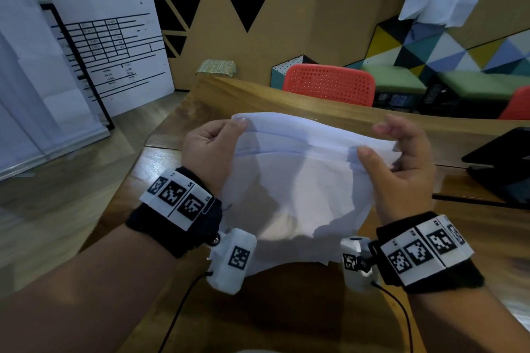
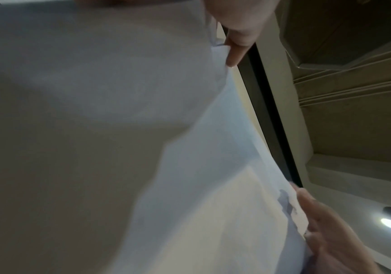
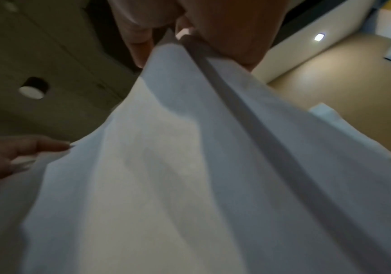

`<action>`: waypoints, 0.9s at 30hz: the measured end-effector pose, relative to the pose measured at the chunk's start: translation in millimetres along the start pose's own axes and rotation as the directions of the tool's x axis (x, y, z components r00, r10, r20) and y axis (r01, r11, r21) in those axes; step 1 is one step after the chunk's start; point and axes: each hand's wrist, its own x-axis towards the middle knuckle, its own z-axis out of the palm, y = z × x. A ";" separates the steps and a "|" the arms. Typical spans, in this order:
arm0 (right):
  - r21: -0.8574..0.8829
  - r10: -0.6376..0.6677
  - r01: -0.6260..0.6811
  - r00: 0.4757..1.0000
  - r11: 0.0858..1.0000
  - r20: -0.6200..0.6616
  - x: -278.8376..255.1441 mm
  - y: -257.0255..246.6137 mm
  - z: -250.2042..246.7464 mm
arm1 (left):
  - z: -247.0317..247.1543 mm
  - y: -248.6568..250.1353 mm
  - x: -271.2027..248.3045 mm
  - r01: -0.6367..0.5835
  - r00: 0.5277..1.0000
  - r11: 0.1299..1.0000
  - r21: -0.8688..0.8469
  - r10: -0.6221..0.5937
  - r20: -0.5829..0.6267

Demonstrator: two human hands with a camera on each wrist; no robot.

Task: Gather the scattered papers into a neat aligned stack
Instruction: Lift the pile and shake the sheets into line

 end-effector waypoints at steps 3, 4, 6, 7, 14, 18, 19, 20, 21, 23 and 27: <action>0.315 0.254 -0.278 0.960 0.907 0.117 -4.8 13.0 -5.8 | -2.1 -0.1 2.2 -0.046 0.996 0.998 -0.048 0.049 0.069; 0.320 0.336 -0.373 0.927 0.871 0.167 -6.9 18.5 -6.5 | -3.0 0.3 2.2 -0.075 0.988 0.995 -0.060 0.082 0.128; 0.286 0.460 -0.505 0.862 0.814 0.213 -12.9 26.9 -4.9 | -4.1 -1.1 1.3 -0.144 0.957 0.988 -0.053 0.153 0.245; 0.276 0.493 -0.535 0.844 0.798 0.211 -15.7 29.3 -3.4 | -4.7 -1.5 0.8 -0.174 0.945 0.984 -0.036 0.178 0.275; 0.241 0.518 -0.518 0.853 0.821 0.068 -17.3 26.1 9.9 | -5.8 -2.6 0.4 -0.241 0.947 0.970 0.023 0.230 0.225; 0.264 0.480 -0.481 0.874 0.836 0.072 -16.8 19.4 14.7 | -5.2 0.6 3.7 -0.273 0.954 0.962 0.003 0.270 0.133; 0.254 0.474 -0.476 0.877 0.842 0.071 -16.4 18.5 15.3 | -5.0 1.1 5.0 -0.267 0.955 0.963 -0.022 0.268 0.129; 0.240 0.463 -0.462 0.885 0.854 0.056 -15.7 17.3 15.8 | -4.9 0.8 6.2 -0.251 0.958 0.966 -0.054 0.256 0.130; 0.235 0.435 -0.430 0.900 0.872 0.033 -14.6 16.6 16.2 | -4.8 -0.3 7.4 -0.232 0.962 0.970 -0.075 0.240 0.129; 0.232 0.326 -0.318 0.945 0.919 0.006 -12.5 13.0 15.9 | -3.2 -2.5 7.9 -0.229 0.964 0.971 -0.068 0.236 0.122; 0.119 0.125 -0.127 0.992 0.985 0.024 -3.9 8.3 15.8 | 0.8 -5.4 9.1 -0.211 0.973 0.976 -0.063 0.216 0.084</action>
